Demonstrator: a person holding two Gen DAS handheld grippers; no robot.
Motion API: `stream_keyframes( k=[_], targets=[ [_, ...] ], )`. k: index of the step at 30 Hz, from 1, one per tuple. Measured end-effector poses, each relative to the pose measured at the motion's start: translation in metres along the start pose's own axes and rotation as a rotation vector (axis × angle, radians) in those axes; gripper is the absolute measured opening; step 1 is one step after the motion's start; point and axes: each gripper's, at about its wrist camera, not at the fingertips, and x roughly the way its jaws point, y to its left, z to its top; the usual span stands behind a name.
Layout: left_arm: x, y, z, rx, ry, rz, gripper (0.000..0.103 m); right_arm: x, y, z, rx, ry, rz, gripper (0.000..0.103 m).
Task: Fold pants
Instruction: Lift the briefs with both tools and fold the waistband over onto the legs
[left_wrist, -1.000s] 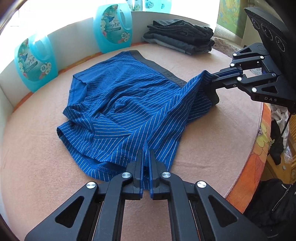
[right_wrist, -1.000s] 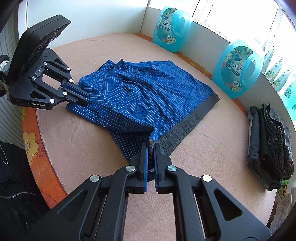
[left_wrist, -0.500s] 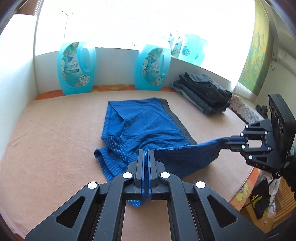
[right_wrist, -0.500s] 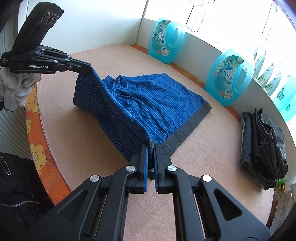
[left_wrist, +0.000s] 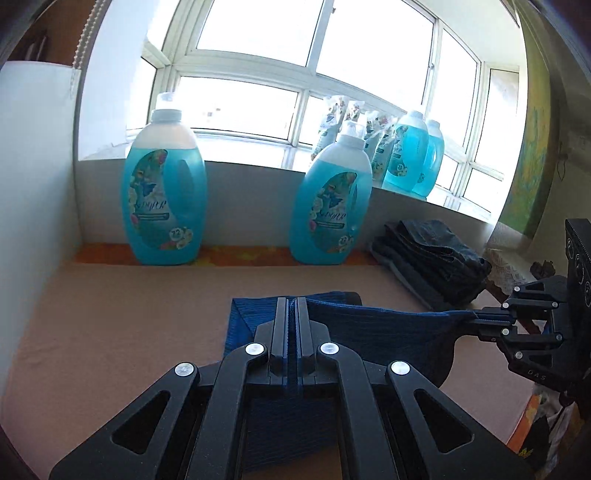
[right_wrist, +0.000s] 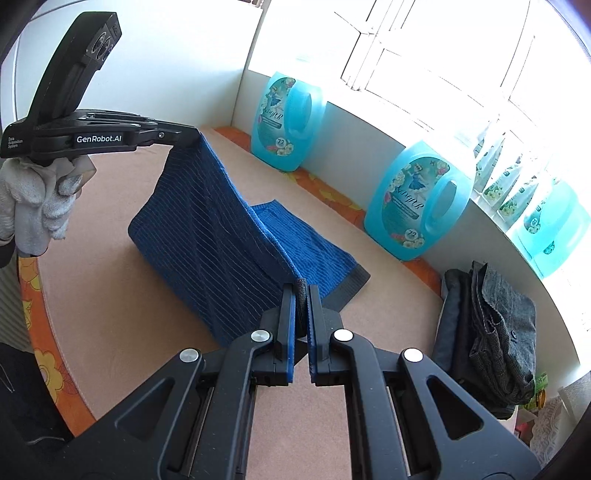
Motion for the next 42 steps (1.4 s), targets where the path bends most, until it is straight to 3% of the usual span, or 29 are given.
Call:
stream_keyframes(
  k=[10, 19, 30, 41, 42],
  targets=[
    [0.084, 0.014, 0.034, 0.066, 0.048, 0.066, 0.001, 0.092, -0.062, 0.03, 0.018, 0.075, 0.023, 0.006],
    [0.16, 0.036, 0.026, 0.09, 0.152, 0.111, 0.001, 0.176, -0.085, 0.027, 0.033, 0.156, 0.075, 0.006],
    [0.214, 0.046, 0.01, 0.1, 0.268, 0.102, 0.001, 0.217, -0.098, 0.011, 0.062, 0.241, 0.08, 0.006],
    [0.23, 0.045, 0.009, 0.156, 0.327, 0.14, 0.002, 0.229, -0.107, 0.004, 0.144, 0.276, 0.119, 0.006],
    [0.232, 0.045, 0.009, 0.161, 0.33, 0.151, 0.007, 0.23, -0.11, 0.003, 0.162, 0.284, 0.124, 0.006]
  ],
)
